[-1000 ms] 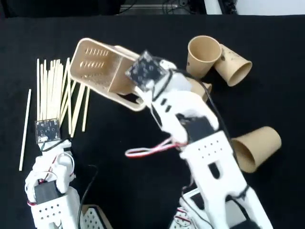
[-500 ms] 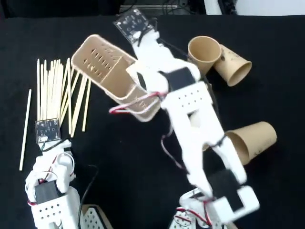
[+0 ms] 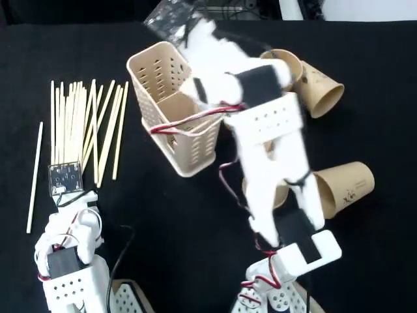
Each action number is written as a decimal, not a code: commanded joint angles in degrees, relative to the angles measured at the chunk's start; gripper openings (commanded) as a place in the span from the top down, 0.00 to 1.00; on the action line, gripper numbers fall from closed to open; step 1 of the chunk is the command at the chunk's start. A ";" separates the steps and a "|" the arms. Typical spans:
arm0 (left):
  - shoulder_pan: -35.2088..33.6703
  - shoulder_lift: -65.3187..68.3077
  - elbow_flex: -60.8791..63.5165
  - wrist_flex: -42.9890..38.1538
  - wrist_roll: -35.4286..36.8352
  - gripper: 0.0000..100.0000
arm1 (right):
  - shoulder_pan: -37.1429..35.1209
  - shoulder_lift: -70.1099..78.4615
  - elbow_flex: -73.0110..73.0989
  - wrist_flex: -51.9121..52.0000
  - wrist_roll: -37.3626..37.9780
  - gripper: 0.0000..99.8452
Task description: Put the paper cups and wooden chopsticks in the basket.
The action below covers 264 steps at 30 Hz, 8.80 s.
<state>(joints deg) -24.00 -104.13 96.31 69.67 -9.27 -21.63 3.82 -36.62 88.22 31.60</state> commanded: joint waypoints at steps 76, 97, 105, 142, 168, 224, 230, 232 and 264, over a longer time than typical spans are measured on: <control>-0.40 -0.09 1.01 0.18 0.00 0.97 | -6.07 -10.95 -3.56 12.57 12.13 0.99; -0.40 -0.09 1.01 0.18 0.00 0.97 | -7.38 -2.59 5.05 13.01 11.96 0.99; -0.40 -0.09 1.01 0.18 0.00 0.97 | -6.15 -4.26 6.73 13.01 12.04 0.99; -0.40 -0.09 1.01 0.18 0.00 0.97 | -9.14 -11.82 7.43 4.84 13.36 0.95; -0.40 -0.09 1.01 0.18 0.00 0.97 | -9.14 -7.25 0.48 9.76 12.48 0.78; -0.40 -0.09 1.01 0.18 0.00 0.97 | 58.29 -73.54 128.57 -64.62 58.11 0.88; -0.40 -0.09 1.01 0.18 0.00 0.97 | 61.54 -82.95 129.63 -65.41 53.89 0.99; -0.40 -0.09 1.01 0.18 0.00 0.97 | 61.98 -87.25 129.54 -65.41 51.08 0.99; -0.40 -0.09 1.01 0.18 0.00 0.97 | 20.40 -66.86 56.04 -15.82 -5.80 0.99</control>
<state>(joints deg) -24.00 -104.13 96.31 69.67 -9.27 5.10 -72.75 28.97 68.70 28.35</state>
